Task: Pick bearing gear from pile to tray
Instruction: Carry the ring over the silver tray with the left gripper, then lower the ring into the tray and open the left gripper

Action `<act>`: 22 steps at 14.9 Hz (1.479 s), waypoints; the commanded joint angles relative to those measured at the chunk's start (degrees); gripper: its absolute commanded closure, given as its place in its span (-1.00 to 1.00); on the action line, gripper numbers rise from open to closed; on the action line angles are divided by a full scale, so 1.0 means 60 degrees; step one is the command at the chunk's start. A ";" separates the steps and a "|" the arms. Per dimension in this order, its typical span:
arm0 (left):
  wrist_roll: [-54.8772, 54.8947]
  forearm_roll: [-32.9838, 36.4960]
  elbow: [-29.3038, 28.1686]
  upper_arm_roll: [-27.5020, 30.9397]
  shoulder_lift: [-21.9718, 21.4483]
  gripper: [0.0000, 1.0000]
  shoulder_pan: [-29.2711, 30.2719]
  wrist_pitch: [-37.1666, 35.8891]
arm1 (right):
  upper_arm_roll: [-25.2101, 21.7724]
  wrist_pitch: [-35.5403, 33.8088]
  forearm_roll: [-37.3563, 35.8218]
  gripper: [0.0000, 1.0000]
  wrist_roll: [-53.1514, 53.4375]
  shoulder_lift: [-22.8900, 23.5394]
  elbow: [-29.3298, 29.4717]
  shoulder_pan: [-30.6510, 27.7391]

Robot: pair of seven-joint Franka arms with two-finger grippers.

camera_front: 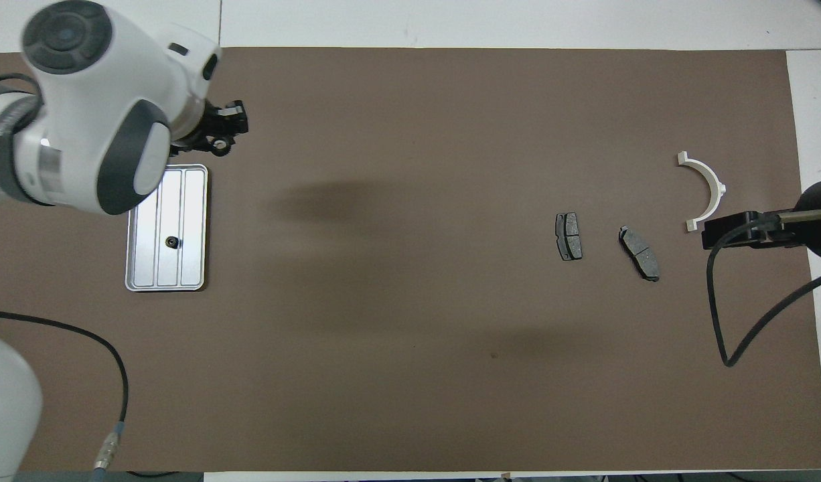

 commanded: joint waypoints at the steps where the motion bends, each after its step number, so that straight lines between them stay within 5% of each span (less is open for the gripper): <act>1: 0.2028 0.0121 -0.0206 -0.0121 -0.0383 1.00 0.1291 -0.0271 | 0.0131 0.0038 0.0127 -1.00 -0.0225 -0.0124 -0.0052 -0.0253; 8: 0.4570 0.0107 -0.1272 -0.0135 -0.0881 1.00 0.2672 -0.0008 | 0.0131 0.0053 0.0142 -1.00 -0.0210 -0.0124 -0.0052 -0.0253; 13: 0.4321 -0.0170 -0.4817 -0.0150 -0.2111 1.00 0.2701 0.3051 | 0.0131 0.0038 0.0142 -1.00 -0.0196 -0.0124 -0.0052 -0.0238; 22: 0.3516 -0.0216 -0.6359 -0.0150 -0.1806 1.00 0.2394 0.4987 | 0.0131 0.0053 0.0142 -1.00 -0.0210 -0.0124 -0.0052 -0.0223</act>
